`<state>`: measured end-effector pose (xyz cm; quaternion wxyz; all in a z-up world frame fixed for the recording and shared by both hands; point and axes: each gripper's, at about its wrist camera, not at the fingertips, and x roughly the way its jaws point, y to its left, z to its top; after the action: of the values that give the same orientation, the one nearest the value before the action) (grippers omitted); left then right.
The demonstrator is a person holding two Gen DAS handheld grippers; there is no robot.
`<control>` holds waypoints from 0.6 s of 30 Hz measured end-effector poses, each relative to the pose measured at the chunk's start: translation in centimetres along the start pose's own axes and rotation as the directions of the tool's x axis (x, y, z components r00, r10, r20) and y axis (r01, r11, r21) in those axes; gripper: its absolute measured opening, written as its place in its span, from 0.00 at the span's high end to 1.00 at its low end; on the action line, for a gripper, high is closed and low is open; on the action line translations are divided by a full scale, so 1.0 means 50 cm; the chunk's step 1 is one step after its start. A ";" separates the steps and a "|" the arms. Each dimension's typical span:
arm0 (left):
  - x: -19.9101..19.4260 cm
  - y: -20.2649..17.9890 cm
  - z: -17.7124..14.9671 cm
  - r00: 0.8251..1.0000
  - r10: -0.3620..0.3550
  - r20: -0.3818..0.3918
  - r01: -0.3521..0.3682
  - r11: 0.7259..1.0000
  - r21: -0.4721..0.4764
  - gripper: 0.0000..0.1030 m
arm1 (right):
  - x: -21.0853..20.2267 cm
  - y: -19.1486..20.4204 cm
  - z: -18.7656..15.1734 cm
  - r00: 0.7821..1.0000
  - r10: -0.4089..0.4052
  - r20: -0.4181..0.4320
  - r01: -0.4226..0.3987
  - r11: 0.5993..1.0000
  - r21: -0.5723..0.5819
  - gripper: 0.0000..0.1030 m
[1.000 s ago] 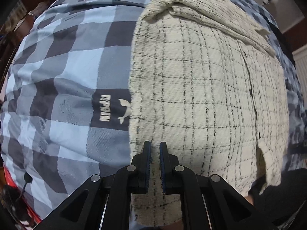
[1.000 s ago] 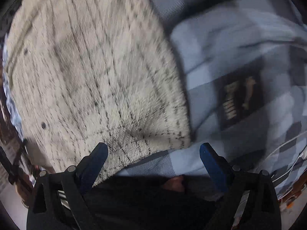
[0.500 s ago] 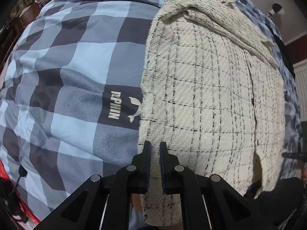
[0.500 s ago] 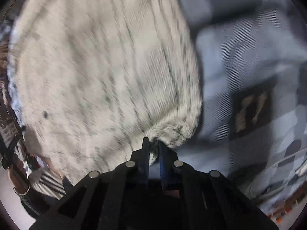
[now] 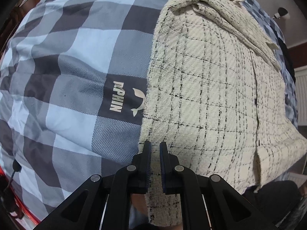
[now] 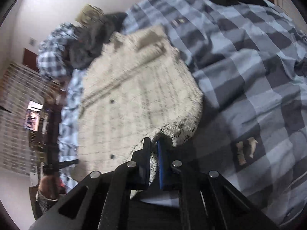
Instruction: Fold small clothes
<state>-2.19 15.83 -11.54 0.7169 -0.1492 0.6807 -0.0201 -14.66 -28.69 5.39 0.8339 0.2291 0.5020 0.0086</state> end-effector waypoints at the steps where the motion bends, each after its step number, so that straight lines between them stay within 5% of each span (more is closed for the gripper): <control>1: -0.003 0.008 -0.001 1.000 -0.018 -0.001 0.018 1.000 -0.014 0.93 | -0.012 0.007 -0.005 1.000 0.021 0.018 -0.021 1.000 -0.006 0.96; 6: -0.041 0.055 -0.012 0.985 -0.152 0.082 0.161 0.980 -0.120 0.93 | -0.063 0.041 0.008 0.983 0.164 0.077 -0.161 0.986 -0.043 0.96; 10: -0.095 0.041 -0.021 0.970 0.003 0.241 0.010 0.999 -0.053 0.92 | -0.044 0.039 0.025 0.990 0.133 0.051 -0.130 0.990 -0.055 0.96; 11: -0.102 0.036 -0.020 0.967 0.005 0.257 0.006 0.999 -0.042 0.92 | -0.038 0.031 0.030 0.992 0.120 0.051 -0.118 0.992 -0.037 0.96; 12: -0.112 0.033 -0.020 0.960 -0.069 0.273 0.074 0.997 -0.008 0.91 | -0.039 0.026 0.033 0.992 0.119 0.045 -0.118 0.993 -0.031 0.96; 13: -0.125 0.038 -0.018 0.928 -0.243 0.283 0.246 0.969 0.024 0.89 | -0.041 0.023 0.036 0.991 0.131 0.039 -0.130 0.991 -0.028 0.96; 14: -0.138 0.048 -0.018 0.856 -0.423 0.297 0.434 0.900 0.032 0.87 | -0.042 0.018 0.038 0.990 0.137 0.043 -0.137 0.990 -0.019 0.96; 15: -0.150 0.057 -0.019 0.796 -0.507 0.331 0.526 0.850 0.037 0.77 | -0.050 0.016 0.037 0.989 0.138 0.045 -0.137 0.990 -0.021 0.96; 16: -0.160 0.045 -0.022 0.849 -0.381 0.367 0.384 0.921 0.065 0.33 | -0.056 0.016 0.038 0.989 0.143 0.043 -0.142 0.989 -0.028 0.96; 17: -0.155 0.030 -0.024 0.898 -0.245 0.366 0.229 0.970 0.087 0.00 | -0.061 0.016 0.038 0.989 0.144 0.043 -0.143 0.989 -0.035 0.96; 18: -0.148 0.029 -0.022 0.898 -0.271 0.346 0.253 0.963 0.099 0.00 | -0.064 0.018 0.036 0.990 0.129 0.049 -0.126 0.991 -0.043 0.96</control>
<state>-4.04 18.72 -4.73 0.8225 -0.2220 0.5127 -0.1063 -14.53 -29.35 9.14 0.8487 0.2443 0.4643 0.0659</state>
